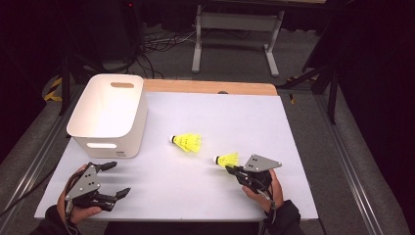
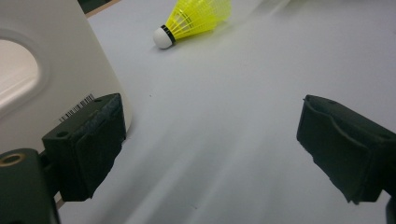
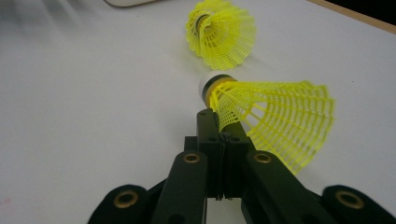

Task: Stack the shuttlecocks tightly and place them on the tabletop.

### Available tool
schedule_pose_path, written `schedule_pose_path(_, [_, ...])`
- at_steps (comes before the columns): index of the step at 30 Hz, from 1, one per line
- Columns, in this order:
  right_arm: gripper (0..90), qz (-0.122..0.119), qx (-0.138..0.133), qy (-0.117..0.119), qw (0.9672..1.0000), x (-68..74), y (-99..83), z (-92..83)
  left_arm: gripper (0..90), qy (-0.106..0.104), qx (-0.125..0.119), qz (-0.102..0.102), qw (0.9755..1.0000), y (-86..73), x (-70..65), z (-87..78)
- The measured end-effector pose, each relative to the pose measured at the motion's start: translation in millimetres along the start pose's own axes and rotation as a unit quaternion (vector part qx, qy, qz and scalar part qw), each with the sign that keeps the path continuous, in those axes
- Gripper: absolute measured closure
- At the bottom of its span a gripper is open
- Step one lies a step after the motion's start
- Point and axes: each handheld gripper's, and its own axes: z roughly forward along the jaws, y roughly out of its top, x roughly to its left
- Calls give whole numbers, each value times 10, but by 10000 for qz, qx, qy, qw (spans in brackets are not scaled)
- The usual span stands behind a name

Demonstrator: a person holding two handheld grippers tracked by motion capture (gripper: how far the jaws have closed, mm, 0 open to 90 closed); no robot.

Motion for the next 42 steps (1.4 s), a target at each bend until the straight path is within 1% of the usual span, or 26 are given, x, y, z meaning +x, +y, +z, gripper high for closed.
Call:
schedule_pose_path(5, [893,16,-69,-8,10000,-26,19,-16,89,5,33,0,10000,-4,-11,10])
schedule_pose_path(11, [893,105,-255,-8,9996,-109,91,-18,89,-20,41,15,10000,-11,-9,8])
schedule_pose_path(15, [893,105,-239,-18,9997,-129,127,44,88,-41,34,12,10000,-20,2,1])
schedule_pose_path(17, [894,52,-205,-26,9998,-130,141,79,88,-42,21,12,10000,-18,-1,-1])
schedule_pose_path(22, [893,36,-196,4,9998,-137,167,135,88,-44,40,65,10000,-12,-15,5])
schedule_pose_path(28, [893,48,-195,-21,9998,-169,219,217,87,-44,48,52,10000,-11,-17,20])
schedule_pose_path(33, [893,36,-176,10,9998,-197,273,317,87,-47,47,56,10000,-13,-21,18])
schedule_pose_path(42, [893,25,-100,93,9999,-207,349,511,86,-54,49,44,10000,-22,-14,15])
